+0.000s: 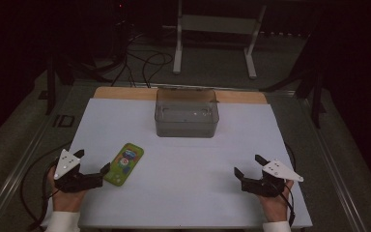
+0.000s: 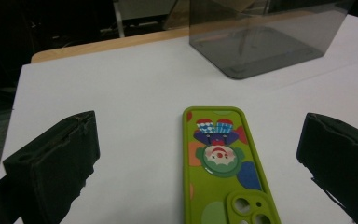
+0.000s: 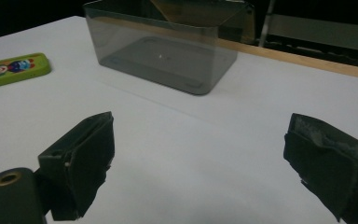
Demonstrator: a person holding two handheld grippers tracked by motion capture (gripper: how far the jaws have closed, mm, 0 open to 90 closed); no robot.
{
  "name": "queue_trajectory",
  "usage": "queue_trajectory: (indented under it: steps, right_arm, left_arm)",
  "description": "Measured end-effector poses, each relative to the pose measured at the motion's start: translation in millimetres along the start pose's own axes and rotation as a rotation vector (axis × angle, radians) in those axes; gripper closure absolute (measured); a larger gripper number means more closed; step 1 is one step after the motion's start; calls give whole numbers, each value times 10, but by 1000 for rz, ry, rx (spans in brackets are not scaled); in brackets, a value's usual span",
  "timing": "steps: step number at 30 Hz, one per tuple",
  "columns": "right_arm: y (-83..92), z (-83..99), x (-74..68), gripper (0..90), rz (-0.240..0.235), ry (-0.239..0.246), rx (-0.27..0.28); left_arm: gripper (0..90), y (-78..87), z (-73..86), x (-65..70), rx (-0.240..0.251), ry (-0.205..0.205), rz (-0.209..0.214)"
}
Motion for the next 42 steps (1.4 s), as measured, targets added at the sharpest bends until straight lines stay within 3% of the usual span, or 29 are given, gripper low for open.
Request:
queue_trajectory:
  steps: [8,12,21,31,39,42]
  right_arm:
    - [23,-19,-32,86,-16,2,14]
    - [23,-17,-56,86,-32,12,16]
    - [27,-28,-75,85,-39,16,19]
    - [22,-29,-98,86,-42,18,14]
    - [24,-31,-107,85,-44,18,11]
    - [28,-32,-99,86,-44,20,12]
  left_arm:
    - [0,-38,16,31,-10,0,14]
    - [0,-59,22,67,-10,-5,40]
    - [0,-33,-20,61,2,43,61]
    - [0,-158,-124,157,-95,0,9]
    - [0,-373,-110,188,-135,18,25]
    - [0,-420,-100,199,-155,8,19]
Point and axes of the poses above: each handheld gripper's, and its own axes: y roughly backward along the jaws, z roughly out of its underside, x roughly to its right, the point moved 3 cm from there along -y, roughly forward along the jaws, and after that the axes turned 12 degrees about z, right-handed, at the moved point
